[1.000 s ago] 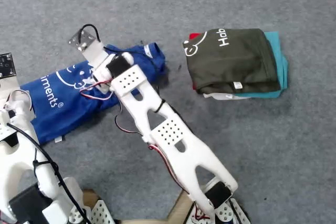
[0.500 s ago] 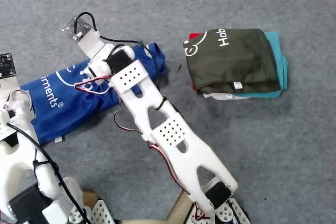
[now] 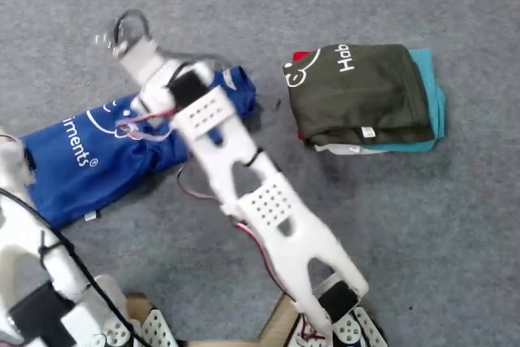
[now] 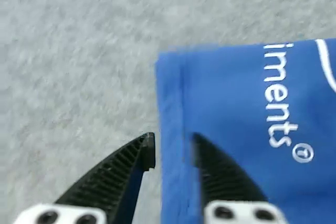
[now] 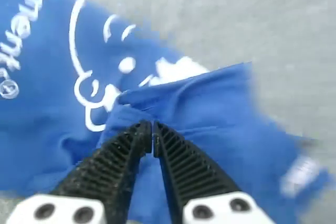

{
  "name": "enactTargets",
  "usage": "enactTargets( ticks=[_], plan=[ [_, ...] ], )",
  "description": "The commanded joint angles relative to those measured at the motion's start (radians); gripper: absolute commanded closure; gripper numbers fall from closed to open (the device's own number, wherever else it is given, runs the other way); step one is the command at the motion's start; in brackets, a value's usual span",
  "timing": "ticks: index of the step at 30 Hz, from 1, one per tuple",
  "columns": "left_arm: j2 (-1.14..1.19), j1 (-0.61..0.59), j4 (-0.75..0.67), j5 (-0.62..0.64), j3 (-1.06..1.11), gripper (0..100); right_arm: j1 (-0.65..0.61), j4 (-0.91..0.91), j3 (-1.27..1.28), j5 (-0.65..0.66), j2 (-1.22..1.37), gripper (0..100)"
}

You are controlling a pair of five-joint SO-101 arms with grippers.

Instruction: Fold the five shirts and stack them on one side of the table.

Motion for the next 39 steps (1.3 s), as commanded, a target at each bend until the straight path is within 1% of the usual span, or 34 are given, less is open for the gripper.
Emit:
enactTargets(
  ticks=[1, 9, 12, 14, 18, 20, 23, 24, 27, 30, 34, 39],
  plan=[
    [0.1, -0.03, 0.256, 0.009, -0.251, 73, 0.051, 0.051, -0.033, 0.0, -0.213, 98.4],
    [0.657, -0.084, 0.559, 0.009, -0.696, 69, 0.068, 0.187, -0.033, 0.0, -0.354, 98.4],
    [0.853, -0.101, 0.632, 0.057, -0.883, 69, 0.068, 0.199, -0.033, 0.0, -0.363, 98.4],
    [0.97, -0.105, 0.695, 0.063, -1.01, 72, 0.068, 0.199, -0.033, 0.0, -0.371, 98.4],
    [1.172, -0.07, 0.873, 0.063, -1.257, 81, 0.068, 0.199, -0.033, 0.0, -0.39, 98.4],
    [1.244, -0.068, 0.879, 0.069, -1.328, 87, 0.068, 0.199, -0.033, 0.0, -0.403, 98.4],
    [1.274, -0.068, 0.879, 0.064, -1.359, 98, 0.069, 0.199, -0.033, 0.0, -0.423, 98.4],
    [1.274, -0.068, 0.879, 0.064, -1.357, 96, 0.074, 0.199, -0.035, 0.0, -0.43, 98.4],
    [1.263, -0.07, 0.879, 0.063, -1.366, 97, 0.101, 0.199, -0.035, -0.005, -0.458, 98.4],
    [1.204, -0.099, 0.879, 0.063, -1.371, 97, 0.153, 0.199, -0.035, -0.005, -0.483, 98.4],
    [1.077, -0.179, 0.879, 0.061, -1.386, 97, 0.229, 0.199, -0.033, -0.006, -0.509, 98.4],
    [0.973, -0.282, 0.879, 0.061, -1.503, 97, 0.327, 0.196, -0.033, 0.0, -0.542, 98.4]
  ],
)
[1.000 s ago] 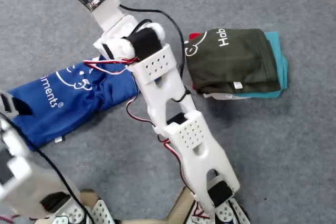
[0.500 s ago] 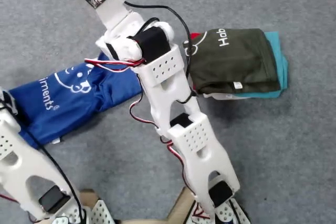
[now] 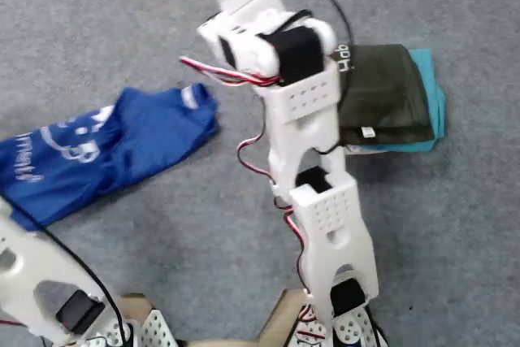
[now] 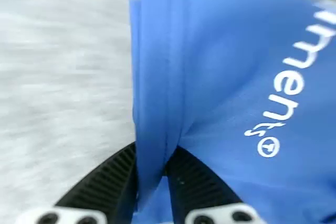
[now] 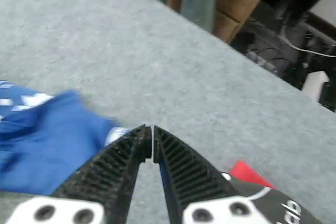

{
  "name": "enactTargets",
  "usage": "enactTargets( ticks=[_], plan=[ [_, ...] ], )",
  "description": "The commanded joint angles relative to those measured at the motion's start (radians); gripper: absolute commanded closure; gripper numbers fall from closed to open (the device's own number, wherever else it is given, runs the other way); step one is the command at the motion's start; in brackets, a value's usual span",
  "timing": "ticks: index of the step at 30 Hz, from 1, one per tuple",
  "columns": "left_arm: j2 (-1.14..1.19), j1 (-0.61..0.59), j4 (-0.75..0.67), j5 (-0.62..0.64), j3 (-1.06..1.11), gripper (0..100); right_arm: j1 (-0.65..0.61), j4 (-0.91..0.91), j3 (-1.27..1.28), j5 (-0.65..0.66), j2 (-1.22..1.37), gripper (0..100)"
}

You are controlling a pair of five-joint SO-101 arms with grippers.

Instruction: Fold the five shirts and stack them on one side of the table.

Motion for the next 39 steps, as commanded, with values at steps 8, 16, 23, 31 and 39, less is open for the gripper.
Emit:
enactTargets(
  ticks=[8, 16, 23, 31, 39],
  plan=[
    [-0.252, -0.028, 0.011, 0.011, -0.177, 97, 0.16, 0.012, -0.031, -0.006, -0.199, 98.4],
    [-0.482, 0.222, 0.011, 0.015, 0.024, 97, 0.193, 0.012, -0.031, 0.002, -0.208, 98.4],
    [-0.669, 0.489, 0.011, 0.018, 0.311, 97, 0.278, 0.014, -0.031, 0.002, -0.213, 98.4],
    [-0.661, 0.797, -0.021, 0.193, 0.433, 97, 0.275, 0.012, -0.031, 0.002, -0.209, 98.4],
    [-0.52, 0.986, -0.109, 0.305, 0.43, 97, 0.278, 0.012, -0.03, 0.002, -0.208, 98.4]
  ],
)
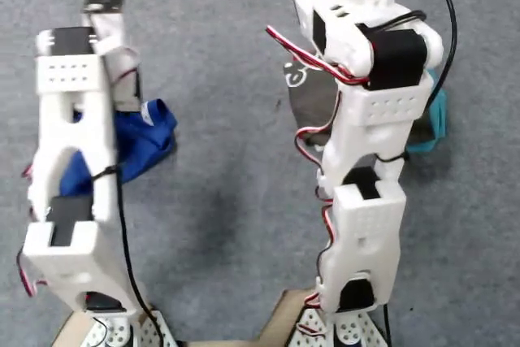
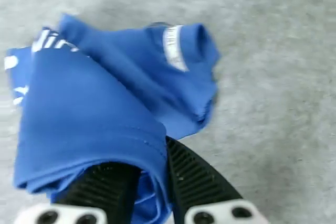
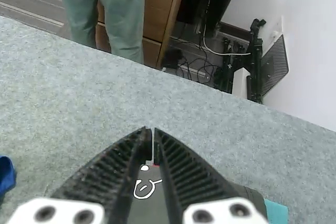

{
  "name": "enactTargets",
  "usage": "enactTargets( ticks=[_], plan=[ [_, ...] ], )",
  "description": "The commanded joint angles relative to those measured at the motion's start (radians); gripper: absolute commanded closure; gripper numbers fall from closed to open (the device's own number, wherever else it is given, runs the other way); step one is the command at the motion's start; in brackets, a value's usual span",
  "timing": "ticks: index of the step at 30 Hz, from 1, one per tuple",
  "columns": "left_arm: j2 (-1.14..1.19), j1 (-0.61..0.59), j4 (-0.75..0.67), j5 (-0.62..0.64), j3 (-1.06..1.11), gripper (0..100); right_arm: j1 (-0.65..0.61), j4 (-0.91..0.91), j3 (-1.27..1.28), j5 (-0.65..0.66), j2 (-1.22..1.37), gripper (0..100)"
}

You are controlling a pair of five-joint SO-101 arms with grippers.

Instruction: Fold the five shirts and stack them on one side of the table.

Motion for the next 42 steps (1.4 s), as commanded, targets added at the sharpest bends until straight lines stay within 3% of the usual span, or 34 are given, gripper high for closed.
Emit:
enactTargets(
  ticks=[1, 14, 17, 20, 22, 28, 31, 33, 38, 42],
  plan=[
    [0.026, 0.067, -0.02, 0.028, -0.001, 97, 0.012, 0.005, -0.028, 0.0, -0.048, 98.4],
    [0.137, 0.11, -0.1, 0.149, -0.002, 97, 0.012, 0.003, -0.024, 0.0, -0.048, 98.4],
    [0.137, 0.11, -0.094, 0.198, 0.004, 86, 0.011, 0.003, -0.022, 0.0, -0.047, 98.4],
    [0.127, 0.068, -0.104, 0.338, -0.01, 72, 0.008, 0.003, -0.022, 0.0, -0.045, 98.4],
    [0.127, 0.028, -0.094, 0.391, -0.081, 72, -0.011, 0.005, -0.022, 0.0, -0.045, 98.4],
    [0.127, -0.205, 0.098, 0.384, -0.418, 81, -0.149, 0.011, 0.024, -0.009, -0.045, 98.4],
    [0.127, -0.372, 0.1, 0.285, -0.501, 91, -0.258, 0.008, 0.179, -0.009, -0.047, 98.4],
    [0.129, -0.469, 0.1, 0.192, -0.503, 97, -0.356, -0.002, 0.298, -0.006, -0.047, 98.4],
    [0.138, -0.68, 0.083, 0.017, -0.377, 97, -0.565, -0.163, 0.607, -0.009, -0.035, 98.4],
    [0.138, -0.842, -0.069, -0.084, -0.226, 97, -0.672, -0.354, 0.739, -0.026, 0.021, 98.4]
  ],
)
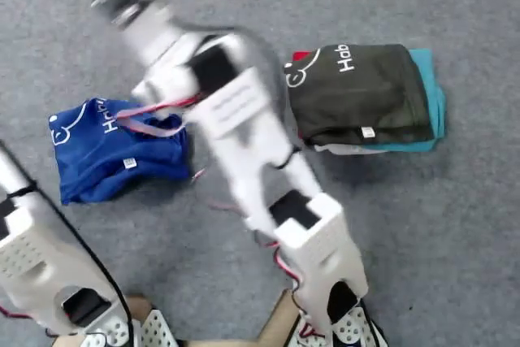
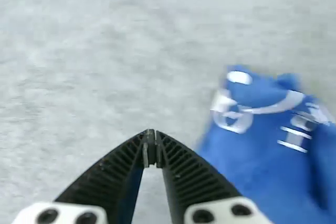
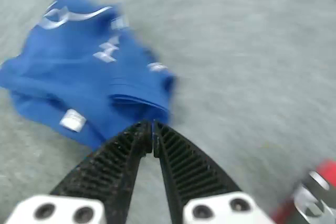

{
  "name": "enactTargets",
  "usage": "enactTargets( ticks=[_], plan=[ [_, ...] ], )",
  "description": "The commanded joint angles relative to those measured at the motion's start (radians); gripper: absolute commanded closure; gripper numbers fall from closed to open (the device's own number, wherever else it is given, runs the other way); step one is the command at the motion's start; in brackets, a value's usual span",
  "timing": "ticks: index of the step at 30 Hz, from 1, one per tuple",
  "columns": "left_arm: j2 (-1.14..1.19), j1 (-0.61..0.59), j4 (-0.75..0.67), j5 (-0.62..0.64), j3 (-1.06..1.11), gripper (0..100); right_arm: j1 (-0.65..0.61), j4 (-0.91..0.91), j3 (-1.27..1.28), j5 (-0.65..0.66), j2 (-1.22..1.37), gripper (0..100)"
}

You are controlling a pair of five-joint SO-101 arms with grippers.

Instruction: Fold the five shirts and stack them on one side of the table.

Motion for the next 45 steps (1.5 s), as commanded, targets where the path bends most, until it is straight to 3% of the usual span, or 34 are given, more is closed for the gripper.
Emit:
enactTargets(
  ticks=[1, 7, 13, 16, 20, 28, 32, 39, 42, 45],
  plan=[
    [-0.011, -0.137, -0.133, -0.097, 0.111, 97, -0.098, -0.157, 0.091, -0.052, 0.039, 98.4],
    [-0.017, -0.246, -0.276, -0.201, 0.295, 97, -0.152, -0.354, 0.125, -0.175, 0.263, 98.4],
    [-0.015, -0.381, -0.422, -0.224, 0.329, 97, -0.12, -0.359, 0.038, -0.167, 0.43, 98.4],
    [-0.012, -0.426, -0.488, -0.299, 0.335, 97, -0.092, -0.358, -0.031, -0.167, 0.496, 98.4],
    [-0.011, -0.44, -0.505, -0.373, 0.337, 97, -0.029, -0.358, -0.148, -0.166, 0.558, 98.4],
    [-0.011, -0.455, -0.506, -0.385, 0.335, 97, 0.158, -0.39, -0.351, -0.166, 0.717, 98.4],
    [-0.009, -0.469, -0.506, -0.439, 0.337, 97, 0.18, -0.388, -0.518, -0.166, 0.751, 98.4],
    [-0.011, -0.417, -0.497, -0.434, 0.343, 97, 0.115, -0.239, -0.702, -0.166, 0.754, 98.4],
    [-0.02, -0.326, -0.491, -0.433, 0.367, 97, 0.083, -0.155, -0.699, -0.166, 0.73, 98.4],
    [-0.021, -0.176, -0.384, -0.431, 0.363, 97, 0.081, -0.086, -0.702, -0.166, 0.679, 98.4]
  ],
)
